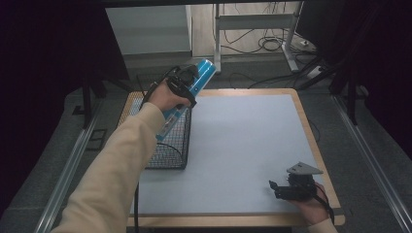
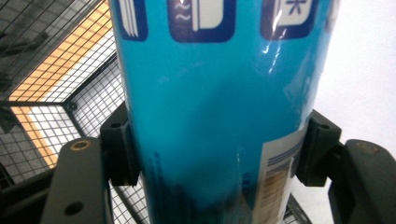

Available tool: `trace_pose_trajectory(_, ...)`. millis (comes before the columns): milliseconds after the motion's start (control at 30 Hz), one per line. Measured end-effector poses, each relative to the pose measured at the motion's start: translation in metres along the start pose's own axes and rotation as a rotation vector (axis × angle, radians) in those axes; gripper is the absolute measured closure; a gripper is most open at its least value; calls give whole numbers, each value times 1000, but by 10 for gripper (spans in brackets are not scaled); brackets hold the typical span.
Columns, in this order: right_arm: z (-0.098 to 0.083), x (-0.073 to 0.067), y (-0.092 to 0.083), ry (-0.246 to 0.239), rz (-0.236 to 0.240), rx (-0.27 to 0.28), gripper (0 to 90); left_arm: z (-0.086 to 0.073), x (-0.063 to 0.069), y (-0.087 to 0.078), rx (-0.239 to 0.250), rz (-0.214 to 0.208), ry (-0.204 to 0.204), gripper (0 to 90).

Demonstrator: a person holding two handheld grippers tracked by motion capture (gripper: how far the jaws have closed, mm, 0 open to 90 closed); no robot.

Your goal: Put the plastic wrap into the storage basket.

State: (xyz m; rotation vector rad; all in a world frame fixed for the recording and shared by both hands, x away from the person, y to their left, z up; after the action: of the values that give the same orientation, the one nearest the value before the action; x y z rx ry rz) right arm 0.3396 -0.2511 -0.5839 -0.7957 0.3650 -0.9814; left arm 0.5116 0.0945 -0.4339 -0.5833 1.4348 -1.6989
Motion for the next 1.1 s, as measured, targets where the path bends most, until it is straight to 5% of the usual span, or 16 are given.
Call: trace_pose_trajectory(1100,6,-1,-5,-6,2,44,119,-17,-31,59,-85,26,-38,315)
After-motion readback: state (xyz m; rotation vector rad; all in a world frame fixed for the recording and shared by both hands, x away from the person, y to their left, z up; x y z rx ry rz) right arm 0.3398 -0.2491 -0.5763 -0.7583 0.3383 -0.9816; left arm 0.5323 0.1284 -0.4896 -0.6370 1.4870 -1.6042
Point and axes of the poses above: each handheld gripper's, and its own axes: y roughly forward along the jaws, z roughly out of its top, x roughly to its right, the point moved 10 cm from there along y, roughly forward along the jaws, and after that the axes turned 4 degrees about -x, right-handed, at the moved point
